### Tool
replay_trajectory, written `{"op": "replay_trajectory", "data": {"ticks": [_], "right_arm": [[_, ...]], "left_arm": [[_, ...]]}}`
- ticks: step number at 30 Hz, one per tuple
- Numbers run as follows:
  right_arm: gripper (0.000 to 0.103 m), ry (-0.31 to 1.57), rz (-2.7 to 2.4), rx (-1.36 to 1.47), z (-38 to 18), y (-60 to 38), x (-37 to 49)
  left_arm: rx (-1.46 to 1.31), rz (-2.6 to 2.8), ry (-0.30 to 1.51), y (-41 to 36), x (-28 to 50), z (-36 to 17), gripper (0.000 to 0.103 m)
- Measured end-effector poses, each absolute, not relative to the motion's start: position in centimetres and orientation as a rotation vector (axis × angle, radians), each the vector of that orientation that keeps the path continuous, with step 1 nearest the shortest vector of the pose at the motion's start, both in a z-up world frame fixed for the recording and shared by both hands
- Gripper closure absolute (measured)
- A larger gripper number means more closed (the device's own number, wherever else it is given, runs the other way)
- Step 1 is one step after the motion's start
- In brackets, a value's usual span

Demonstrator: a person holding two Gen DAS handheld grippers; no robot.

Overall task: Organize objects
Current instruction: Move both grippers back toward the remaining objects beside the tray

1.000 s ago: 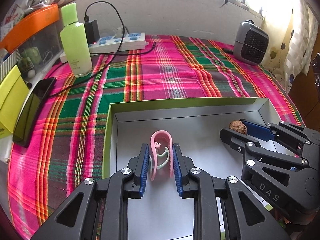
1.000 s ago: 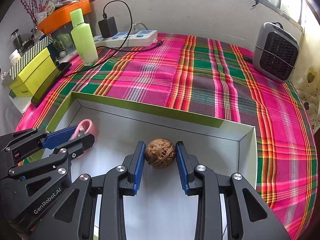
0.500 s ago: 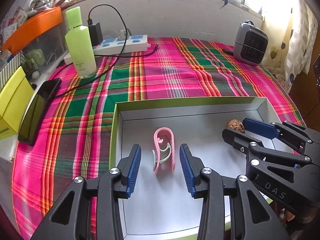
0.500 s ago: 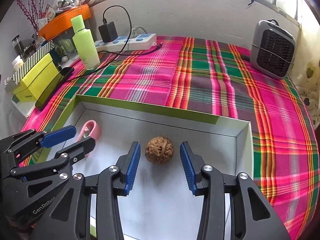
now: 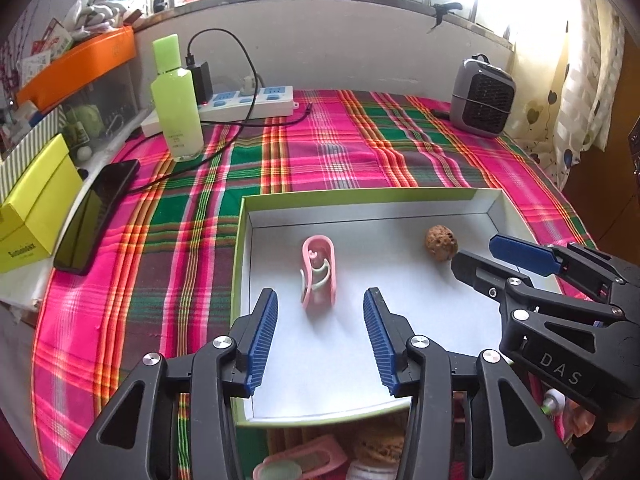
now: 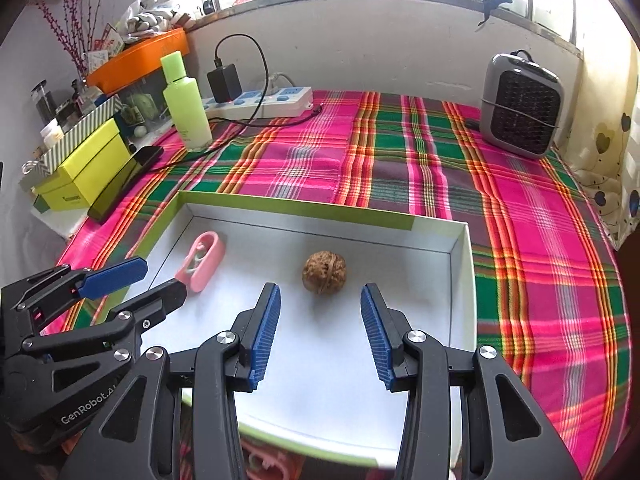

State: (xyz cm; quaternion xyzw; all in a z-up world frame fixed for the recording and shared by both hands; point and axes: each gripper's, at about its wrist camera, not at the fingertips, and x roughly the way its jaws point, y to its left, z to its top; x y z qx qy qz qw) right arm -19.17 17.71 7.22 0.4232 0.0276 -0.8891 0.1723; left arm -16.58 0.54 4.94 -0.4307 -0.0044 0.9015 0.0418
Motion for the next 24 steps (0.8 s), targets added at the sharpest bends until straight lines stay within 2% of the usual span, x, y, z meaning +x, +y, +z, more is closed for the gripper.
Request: {"op": "replay_trajectory", "data": {"ticks": [24], "right_arm": [[0.06, 0.079, -2.607, 1.089, 8.6, 21.4, -10.6]], "left_arm": [[-1.242, 2.835, -0.082, -2.5, -8.7, 5.9, 0.059]]}}
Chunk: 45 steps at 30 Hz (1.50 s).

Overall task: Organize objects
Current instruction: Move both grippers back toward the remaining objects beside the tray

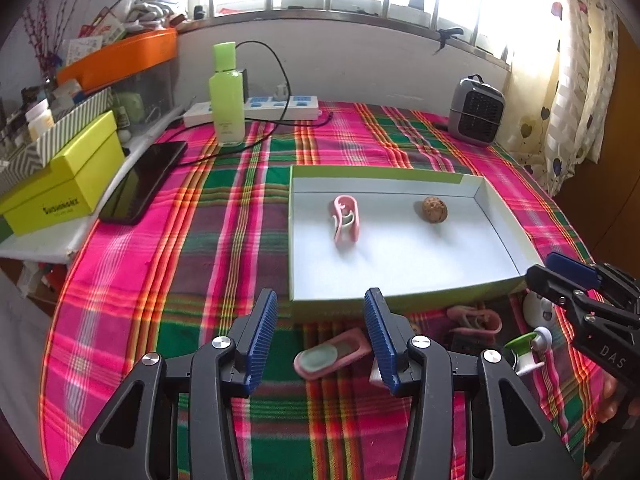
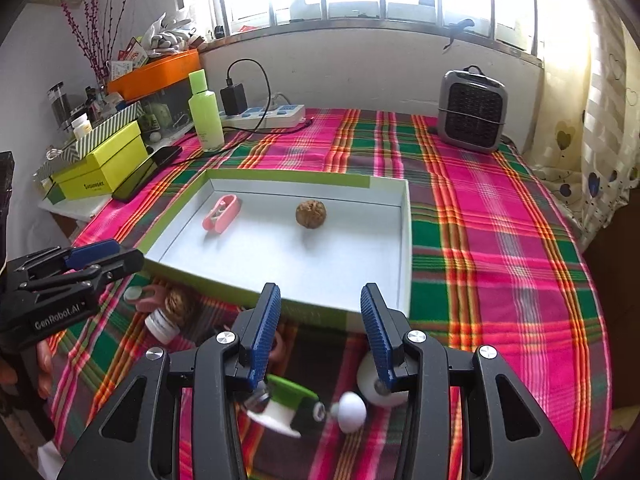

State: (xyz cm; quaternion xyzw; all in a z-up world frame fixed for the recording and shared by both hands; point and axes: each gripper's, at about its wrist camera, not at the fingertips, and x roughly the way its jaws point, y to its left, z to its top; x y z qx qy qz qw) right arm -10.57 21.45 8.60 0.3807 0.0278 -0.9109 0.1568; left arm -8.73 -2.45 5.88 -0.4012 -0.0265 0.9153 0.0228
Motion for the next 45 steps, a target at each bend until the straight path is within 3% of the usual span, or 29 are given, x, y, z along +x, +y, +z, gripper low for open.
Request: {"op": "replay_trajectory", "data": {"ticks": [17, 45], "right_arm": [[0.06, -0.039, -2.7, 1.127, 7.6, 26.3, -7.2], [0.06, -0.056, -2.59, 1.218, 4.6, 25.2, -6.7]], "left_arm": [[-1.283, 2.849, -0.209, -6.5, -5.4, 3.6, 0.058], [-1.309, 2.723, -0.085, -3.8, -7.7, 1.8, 0.054]]}}
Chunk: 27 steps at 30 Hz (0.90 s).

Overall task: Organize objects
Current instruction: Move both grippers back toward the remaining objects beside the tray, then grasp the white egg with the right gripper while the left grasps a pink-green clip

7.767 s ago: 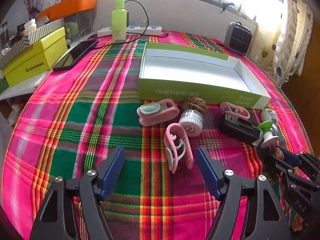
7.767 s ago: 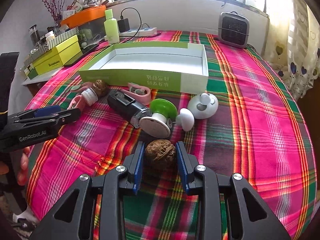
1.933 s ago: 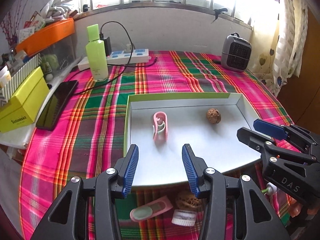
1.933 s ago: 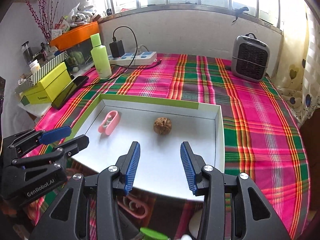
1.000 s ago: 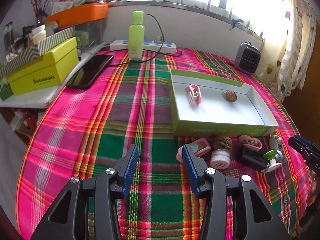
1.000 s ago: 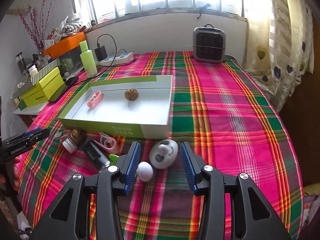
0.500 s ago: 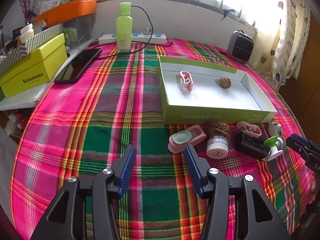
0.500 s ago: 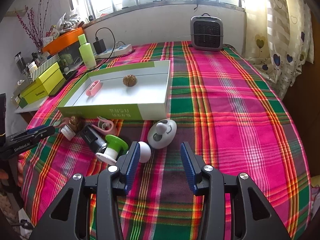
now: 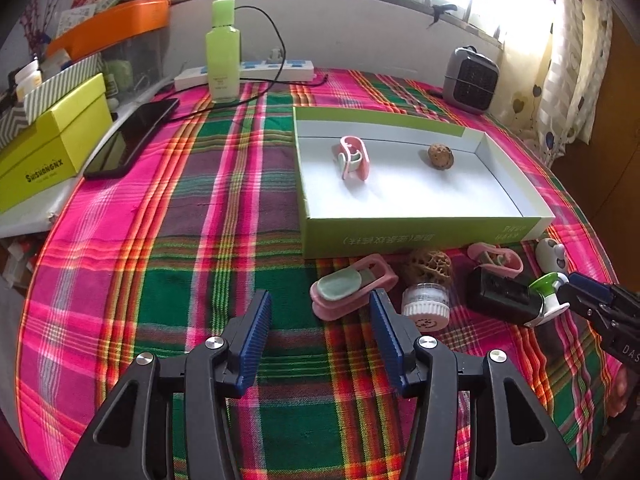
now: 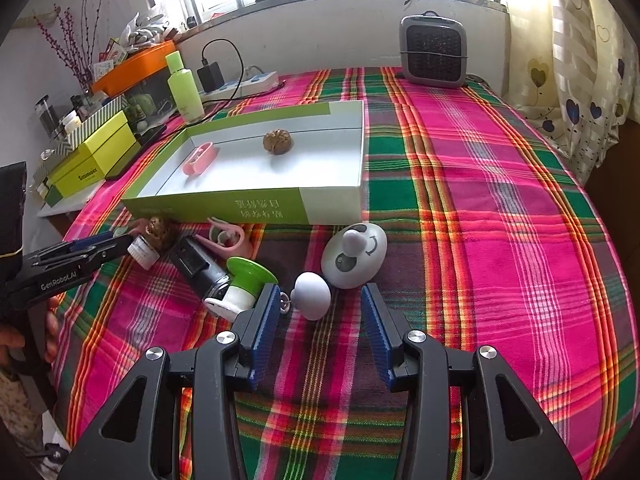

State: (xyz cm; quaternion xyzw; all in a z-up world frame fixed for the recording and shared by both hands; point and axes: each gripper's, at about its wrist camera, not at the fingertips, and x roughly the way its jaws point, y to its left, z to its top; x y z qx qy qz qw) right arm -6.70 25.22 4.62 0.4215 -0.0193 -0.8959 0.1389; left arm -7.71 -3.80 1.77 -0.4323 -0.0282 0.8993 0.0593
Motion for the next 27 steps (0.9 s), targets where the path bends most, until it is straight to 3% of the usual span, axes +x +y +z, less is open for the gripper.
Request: {"op": "replay_trajectory", "data": {"ticks": [13, 20, 27], "right_arm": [[0.06, -0.063, -2.571, 1.228, 4.4, 24.9, -7.4], [0.078, -0.054, -2.581, 1.228, 4.4, 24.9, -7.3], [0.08, -0.065, -2.591, 1.227, 4.4, 25.3, -7.1]], "left_arm": [[-1.296, 2.692, -0.039, -2.7, -8.5, 1.6, 0.054], [-1.283, 2.65, -0.066, -2.3, -8.2, 1.6, 0.054], [-1.274, 2.641, -0.115, -2.5, -7.9, 1.6, 0.055]]}}
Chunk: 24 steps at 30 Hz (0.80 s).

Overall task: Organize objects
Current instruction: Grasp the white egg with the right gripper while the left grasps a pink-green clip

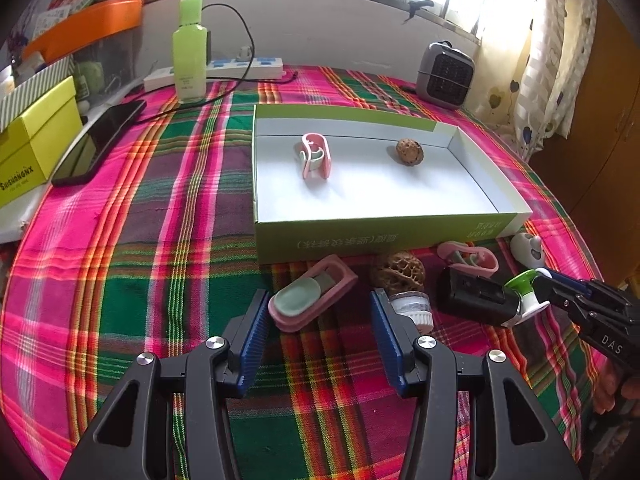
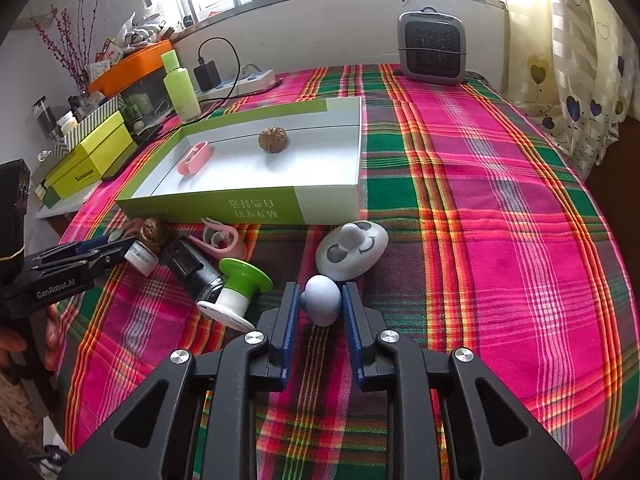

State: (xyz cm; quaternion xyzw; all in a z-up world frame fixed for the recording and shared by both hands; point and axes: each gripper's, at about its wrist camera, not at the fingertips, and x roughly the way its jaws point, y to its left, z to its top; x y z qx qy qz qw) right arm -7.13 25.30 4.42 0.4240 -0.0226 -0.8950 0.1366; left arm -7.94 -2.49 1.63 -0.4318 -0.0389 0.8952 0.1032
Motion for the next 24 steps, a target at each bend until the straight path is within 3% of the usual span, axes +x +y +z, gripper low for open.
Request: {"op": "replay_trajectory", "data": {"ticks": [10, 24], "right_arm": [[0.08, -0.06, -2.593, 1.229, 4.5, 25.7, -6.7], [0.08, -0.07, -2.592, 1.233, 4.5, 25.8, -6.9]], "left_arm": [[-1.27, 2.608, -0.137, -2.3, -6.9, 1.7, 0.071], [-1.283, 2.645, -0.099, -2.4, -8.9, 1.5, 0.071]]}}
